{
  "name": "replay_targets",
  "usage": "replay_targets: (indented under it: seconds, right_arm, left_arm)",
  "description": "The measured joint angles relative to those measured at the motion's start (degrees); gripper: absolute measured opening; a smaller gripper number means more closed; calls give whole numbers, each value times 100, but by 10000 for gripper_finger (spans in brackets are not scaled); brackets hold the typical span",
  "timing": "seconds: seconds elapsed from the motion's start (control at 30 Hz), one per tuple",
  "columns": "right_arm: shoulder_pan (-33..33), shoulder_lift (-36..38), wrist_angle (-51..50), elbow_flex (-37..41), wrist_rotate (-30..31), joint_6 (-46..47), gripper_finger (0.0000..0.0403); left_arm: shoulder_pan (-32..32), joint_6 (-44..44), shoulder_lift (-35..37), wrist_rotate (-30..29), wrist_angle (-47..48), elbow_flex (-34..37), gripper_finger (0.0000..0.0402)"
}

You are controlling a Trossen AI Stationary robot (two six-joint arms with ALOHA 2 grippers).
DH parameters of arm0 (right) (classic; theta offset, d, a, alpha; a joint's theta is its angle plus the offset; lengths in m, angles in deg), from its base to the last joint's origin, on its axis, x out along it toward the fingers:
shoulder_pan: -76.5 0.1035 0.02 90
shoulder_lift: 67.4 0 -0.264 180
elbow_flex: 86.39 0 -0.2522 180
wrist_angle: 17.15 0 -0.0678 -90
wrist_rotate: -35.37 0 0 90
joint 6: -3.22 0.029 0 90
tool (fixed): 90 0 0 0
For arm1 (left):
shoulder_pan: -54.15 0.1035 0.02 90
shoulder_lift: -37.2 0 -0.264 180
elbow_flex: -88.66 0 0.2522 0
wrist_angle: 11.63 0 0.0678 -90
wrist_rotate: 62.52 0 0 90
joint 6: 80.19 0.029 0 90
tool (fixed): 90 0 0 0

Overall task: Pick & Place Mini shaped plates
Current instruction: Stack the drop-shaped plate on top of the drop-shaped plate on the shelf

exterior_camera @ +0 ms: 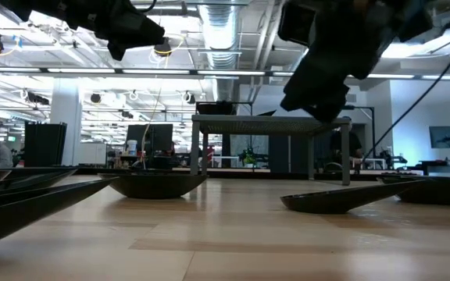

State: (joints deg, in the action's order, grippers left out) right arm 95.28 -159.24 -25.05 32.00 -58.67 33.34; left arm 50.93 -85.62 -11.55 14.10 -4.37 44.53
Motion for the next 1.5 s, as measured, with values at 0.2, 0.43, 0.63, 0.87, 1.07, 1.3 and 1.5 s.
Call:
replay_targets:
  seconds: [0.2, 0.43, 0.63, 0.87, 1.07, 1.3, 1.5]
  right_arm:
    - [446, -895, -314, -901, -82, 399, 76]
    - [677, -1710, -2405, -2373, 78, 643, 76]
    - [716, -2239, -3893, -3317, 280, 761, 76]
    - [617, -2561, -4765, -3708, 298, 1049, 85]
    - [515, -2554, -4964, -3720, 358, 1353, 88]
    - [511, -2554, -4915, -3720, -38, 1460, 88]
    - [552, -2554, -4961, -3720, -54, 1544, 88]
  left_arm:
    - [0, 0, -7, 1, 3, 0, 106]
    - [0, 20, -7, 0, 24, 0, 106]
    - [0, 22, -7, 0, 61, 0, 106]
    - [0, 22, -7, 2, 92, 0, 106]
    - [0, 61, -7, 4, 114, 0, 106]
    - [-2, 63, -7, 308, 135, 0, 106]
    - [-2, 63, -7, 437, 136, 0, 106]
